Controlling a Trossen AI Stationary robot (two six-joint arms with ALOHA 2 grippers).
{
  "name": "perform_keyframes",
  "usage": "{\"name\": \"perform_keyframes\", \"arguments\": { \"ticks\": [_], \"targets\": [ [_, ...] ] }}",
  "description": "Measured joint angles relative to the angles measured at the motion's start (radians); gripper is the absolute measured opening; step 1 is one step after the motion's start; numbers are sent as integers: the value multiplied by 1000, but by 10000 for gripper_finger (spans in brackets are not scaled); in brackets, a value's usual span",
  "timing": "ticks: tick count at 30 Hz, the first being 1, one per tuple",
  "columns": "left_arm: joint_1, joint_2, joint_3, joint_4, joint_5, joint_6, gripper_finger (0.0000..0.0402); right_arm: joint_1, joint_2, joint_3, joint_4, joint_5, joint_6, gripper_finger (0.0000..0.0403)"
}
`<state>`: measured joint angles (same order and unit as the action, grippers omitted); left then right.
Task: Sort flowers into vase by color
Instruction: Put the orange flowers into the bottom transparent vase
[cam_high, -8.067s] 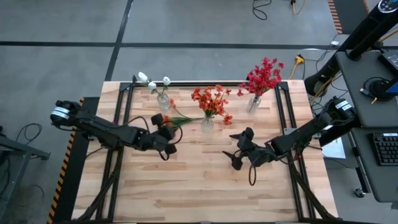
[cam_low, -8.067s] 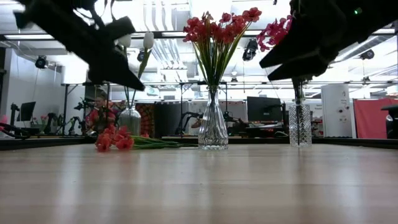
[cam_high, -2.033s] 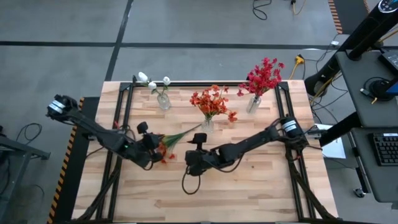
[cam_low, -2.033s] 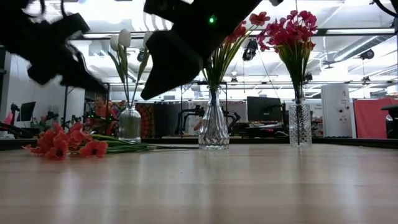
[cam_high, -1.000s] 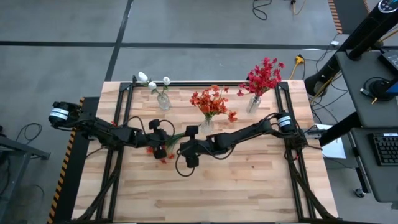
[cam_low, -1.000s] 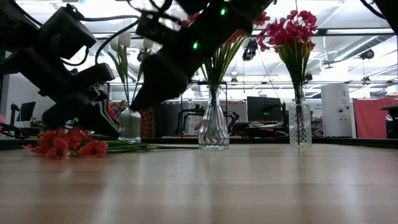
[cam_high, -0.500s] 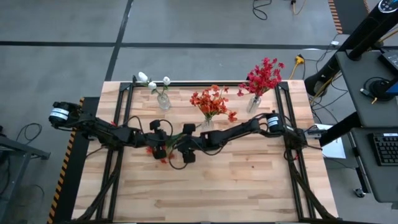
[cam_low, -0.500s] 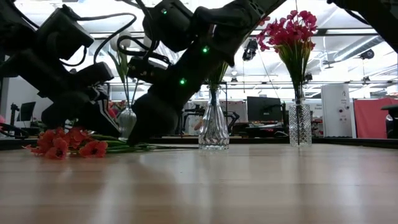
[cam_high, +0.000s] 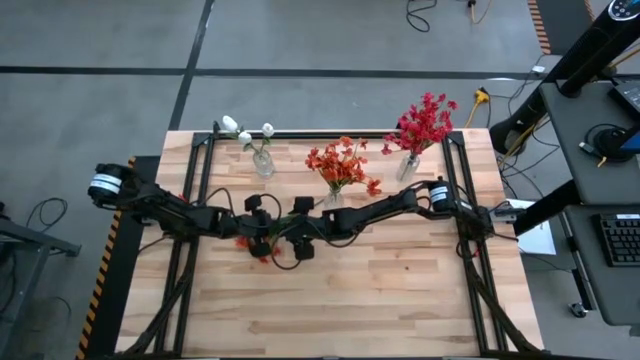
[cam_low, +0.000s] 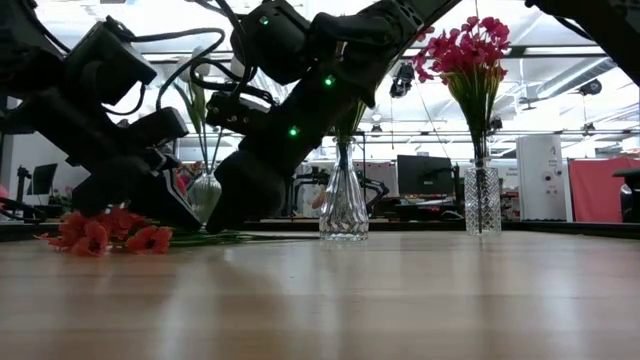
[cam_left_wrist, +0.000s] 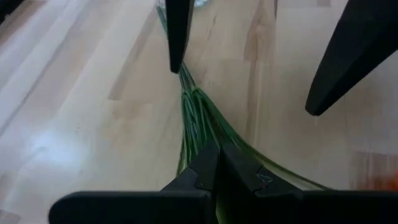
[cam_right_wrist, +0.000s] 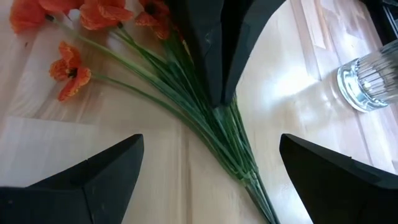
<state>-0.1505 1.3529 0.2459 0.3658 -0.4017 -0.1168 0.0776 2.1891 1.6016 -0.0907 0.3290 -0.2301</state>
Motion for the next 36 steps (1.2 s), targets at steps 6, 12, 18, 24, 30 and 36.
{"name": "perform_keyframes", "arguments": {
  "ticks": [6,12,18,24,30,36],
  "targets": [
    [0,16,0,4,43,-26,0,0,0,0,0,-1,-18,367],
    [-1,13,0,13,152,-35,0,0,3,0,1,-58,-19,367],
    [-16,13,0,12,204,-38,0,0,6,0,-8,-93,-45,367],
    [-43,13,0,12,210,-43,0,0,6,0,-8,-138,-76,367],
    [-83,-1,0,19,212,-81,0,0,6,0,-8,-155,-98,367],
    [-127,-59,0,19,188,-110,0,0,6,0,-31,-155,-103,367]
  ]
}}
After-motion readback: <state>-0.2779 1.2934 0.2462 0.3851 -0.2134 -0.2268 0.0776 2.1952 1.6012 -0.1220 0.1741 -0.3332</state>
